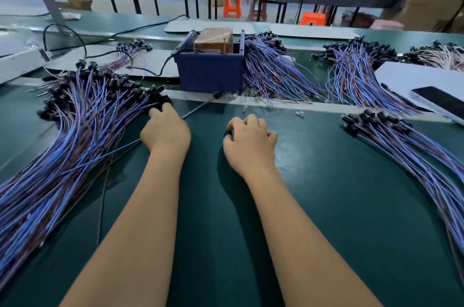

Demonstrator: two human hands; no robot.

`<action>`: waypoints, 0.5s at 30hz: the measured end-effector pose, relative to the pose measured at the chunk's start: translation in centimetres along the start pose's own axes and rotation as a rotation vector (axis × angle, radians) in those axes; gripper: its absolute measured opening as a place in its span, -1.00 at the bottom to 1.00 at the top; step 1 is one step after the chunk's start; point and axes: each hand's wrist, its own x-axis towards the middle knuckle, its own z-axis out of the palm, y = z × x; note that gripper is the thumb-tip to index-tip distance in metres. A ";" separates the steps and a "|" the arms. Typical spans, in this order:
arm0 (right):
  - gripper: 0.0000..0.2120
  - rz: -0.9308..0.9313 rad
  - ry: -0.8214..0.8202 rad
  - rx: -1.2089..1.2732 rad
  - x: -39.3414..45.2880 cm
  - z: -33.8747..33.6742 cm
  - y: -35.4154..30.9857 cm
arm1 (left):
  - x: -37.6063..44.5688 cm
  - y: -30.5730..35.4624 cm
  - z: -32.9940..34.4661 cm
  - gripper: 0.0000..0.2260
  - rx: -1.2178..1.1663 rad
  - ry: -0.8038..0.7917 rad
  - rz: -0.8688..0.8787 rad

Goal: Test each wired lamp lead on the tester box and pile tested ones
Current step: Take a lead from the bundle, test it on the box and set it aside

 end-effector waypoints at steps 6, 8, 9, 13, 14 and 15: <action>-0.83 -0.005 0.008 -0.047 -0.2 -0.1 -0.2 | 0.1 0.2 0.4 -0.75 0.023 0.019 0.000; -0.84 -0.012 0.015 -0.068 -0.2 0.0 -0.3 | -0.1 0.0 0.5 -0.73 -0.013 0.045 0.009; -0.84 -0.016 0.011 -0.067 -0.2 0.0 -0.3 | -0.1 -0.2 0.5 -0.74 -0.054 0.066 0.017; -0.83 -0.007 -0.010 0.005 0.0 0.0 0.2 | -0.3 -0.7 0.3 -0.80 -0.236 0.138 0.044; -0.84 -0.001 -0.013 0.025 0.0 0.0 0.3 | -0.4 -0.8 0.3 -0.81 -0.270 0.154 0.053; -0.84 0.004 -0.015 0.048 0.0 0.0 0.3 | -0.4 -0.9 0.2 -0.81 -0.314 0.174 0.062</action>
